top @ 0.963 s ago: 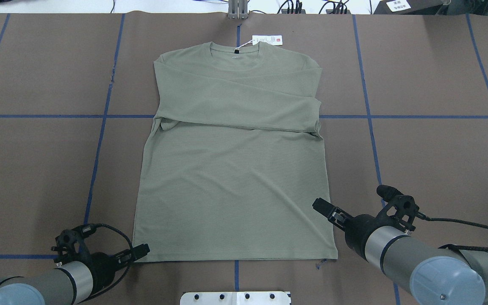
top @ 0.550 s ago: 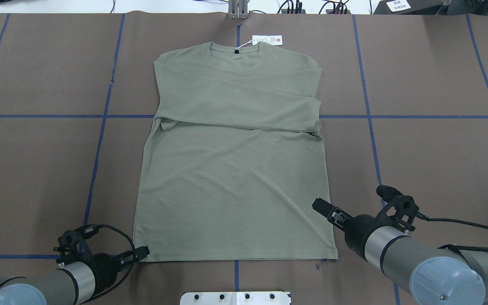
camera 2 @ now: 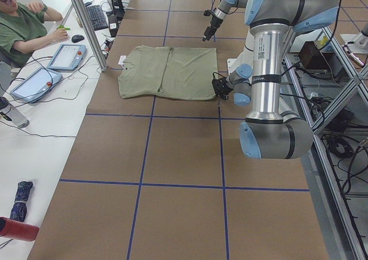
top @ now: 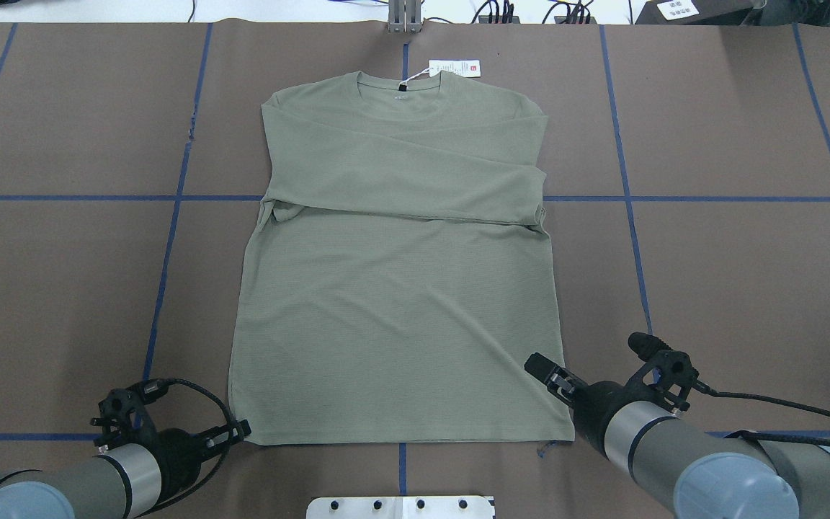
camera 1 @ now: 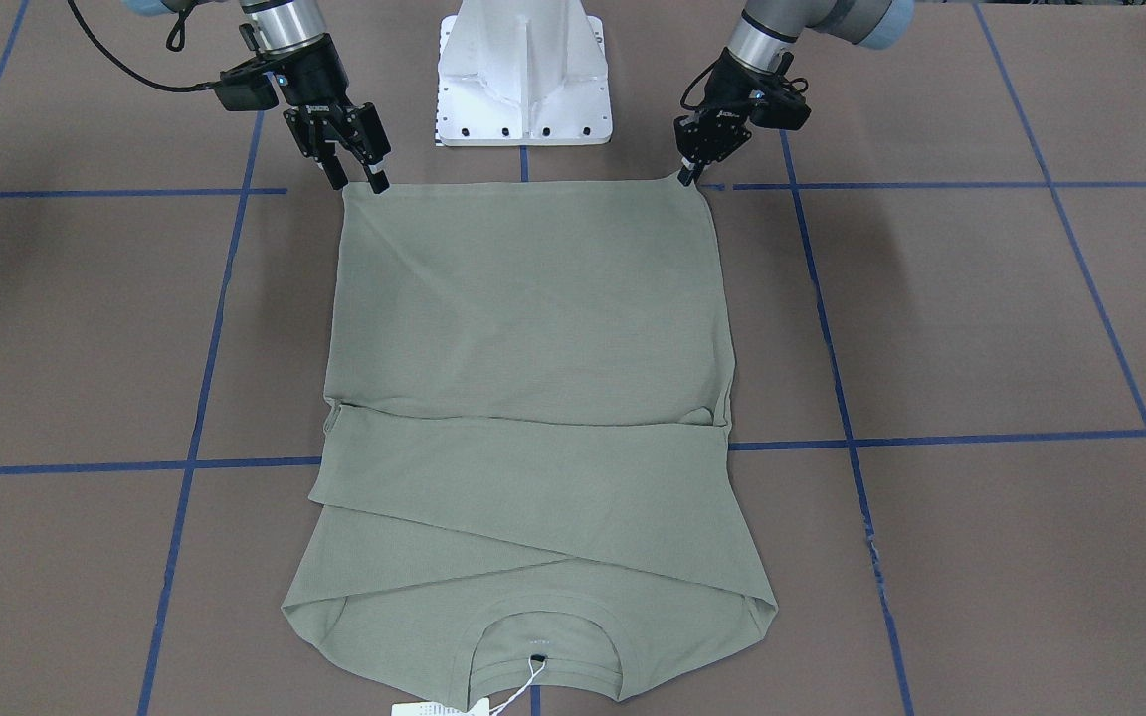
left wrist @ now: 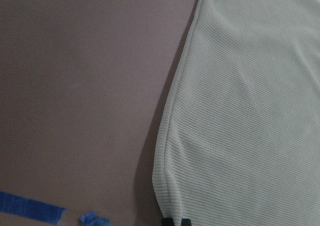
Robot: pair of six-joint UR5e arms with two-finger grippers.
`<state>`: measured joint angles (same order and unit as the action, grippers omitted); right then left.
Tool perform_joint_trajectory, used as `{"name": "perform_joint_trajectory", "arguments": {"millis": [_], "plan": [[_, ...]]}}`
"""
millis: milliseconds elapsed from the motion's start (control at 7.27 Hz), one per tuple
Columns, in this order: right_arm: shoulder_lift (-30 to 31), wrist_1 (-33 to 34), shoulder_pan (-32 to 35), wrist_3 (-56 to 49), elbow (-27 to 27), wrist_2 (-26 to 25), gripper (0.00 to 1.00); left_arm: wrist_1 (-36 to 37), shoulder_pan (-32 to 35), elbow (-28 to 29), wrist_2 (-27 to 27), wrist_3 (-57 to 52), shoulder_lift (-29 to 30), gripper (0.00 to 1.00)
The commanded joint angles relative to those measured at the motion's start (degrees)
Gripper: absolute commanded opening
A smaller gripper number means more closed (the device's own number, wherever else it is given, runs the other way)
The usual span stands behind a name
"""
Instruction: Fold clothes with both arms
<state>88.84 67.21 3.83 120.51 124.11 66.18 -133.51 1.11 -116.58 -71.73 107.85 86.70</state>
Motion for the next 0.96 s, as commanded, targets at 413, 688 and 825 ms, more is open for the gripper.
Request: {"name": "perform_joint_trajectory", "arguments": {"millis": [413,688,825], "plan": [[-2.19,13.65,-6.90,7.21,-0.19,-5.71,0.79,0.00,0.47,-5.41,-0.25,0.00,0.31,0.00],[-0.25,9.02,-6.81,3.69,-0.71,-5.88,0.80,0.00,0.38,-5.58,-0.25,0.00,0.40,0.00],[1.32,5.86,-6.90,3.51,-1.85,-6.06,0.80,0.00,0.38,-5.67,-0.25,0.08,0.40,0.00]]}}
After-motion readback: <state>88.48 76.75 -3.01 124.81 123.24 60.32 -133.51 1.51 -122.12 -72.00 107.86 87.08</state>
